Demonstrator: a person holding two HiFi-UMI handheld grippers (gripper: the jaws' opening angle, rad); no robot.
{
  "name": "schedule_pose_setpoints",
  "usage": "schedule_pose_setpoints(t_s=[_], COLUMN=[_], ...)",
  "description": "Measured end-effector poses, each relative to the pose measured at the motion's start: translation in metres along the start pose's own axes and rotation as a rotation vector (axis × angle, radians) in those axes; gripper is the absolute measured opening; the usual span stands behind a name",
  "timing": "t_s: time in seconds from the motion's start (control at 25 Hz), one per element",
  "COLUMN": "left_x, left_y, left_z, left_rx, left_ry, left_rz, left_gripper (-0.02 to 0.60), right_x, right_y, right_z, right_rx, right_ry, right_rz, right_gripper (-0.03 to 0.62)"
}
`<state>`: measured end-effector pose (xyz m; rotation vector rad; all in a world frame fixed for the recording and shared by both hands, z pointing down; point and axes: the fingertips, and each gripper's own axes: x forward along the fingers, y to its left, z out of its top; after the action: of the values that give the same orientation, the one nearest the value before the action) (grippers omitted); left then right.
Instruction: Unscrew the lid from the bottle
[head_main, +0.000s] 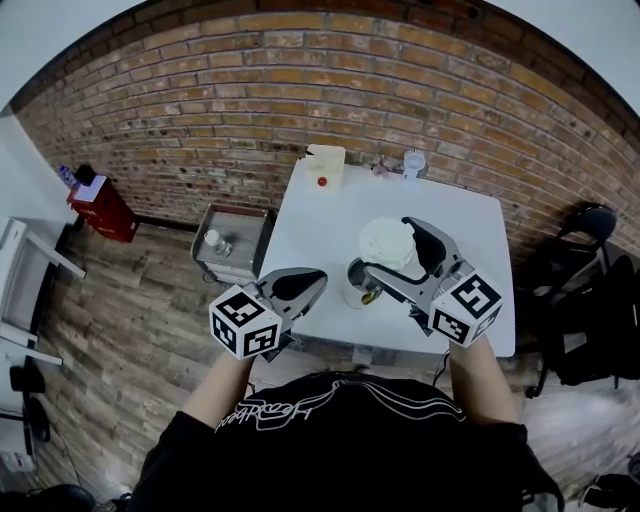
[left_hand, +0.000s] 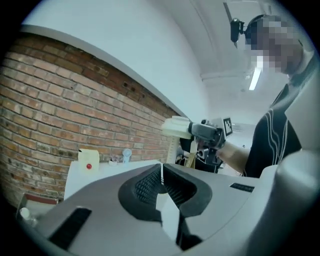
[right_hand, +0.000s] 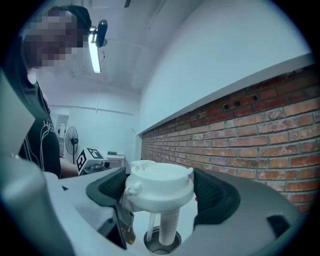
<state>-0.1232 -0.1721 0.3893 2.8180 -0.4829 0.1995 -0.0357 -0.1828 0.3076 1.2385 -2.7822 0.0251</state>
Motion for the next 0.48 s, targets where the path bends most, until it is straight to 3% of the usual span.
schedule_pose_setpoints(t_s=[0.2, 0.36, 0.48], left_x=[-0.028, -0.038, -0.045], left_y=[-0.014, -0.019, -0.027], left_z=[0.042, 0.037, 0.027], left_rx=[0.049, 0.148, 0.12], left_ry=[-0.083, -0.024, -0.001], left_rz=[-0.007, 0.003, -0.046], left_gripper=[0.035, 0.035, 0.035], right_x=[-0.019, -0.031, -0.038], right_y=[0.015, 0.034, 0.049], right_z=[0.022, 0.022, 0.007], right_rx=[-0.011, 0.013, 0.046], right_ry=[-0.04, -0.052, -0.04], right_rz=[-0.069, -0.117, -0.163], right_gripper=[0.416, 0.416, 0.416])
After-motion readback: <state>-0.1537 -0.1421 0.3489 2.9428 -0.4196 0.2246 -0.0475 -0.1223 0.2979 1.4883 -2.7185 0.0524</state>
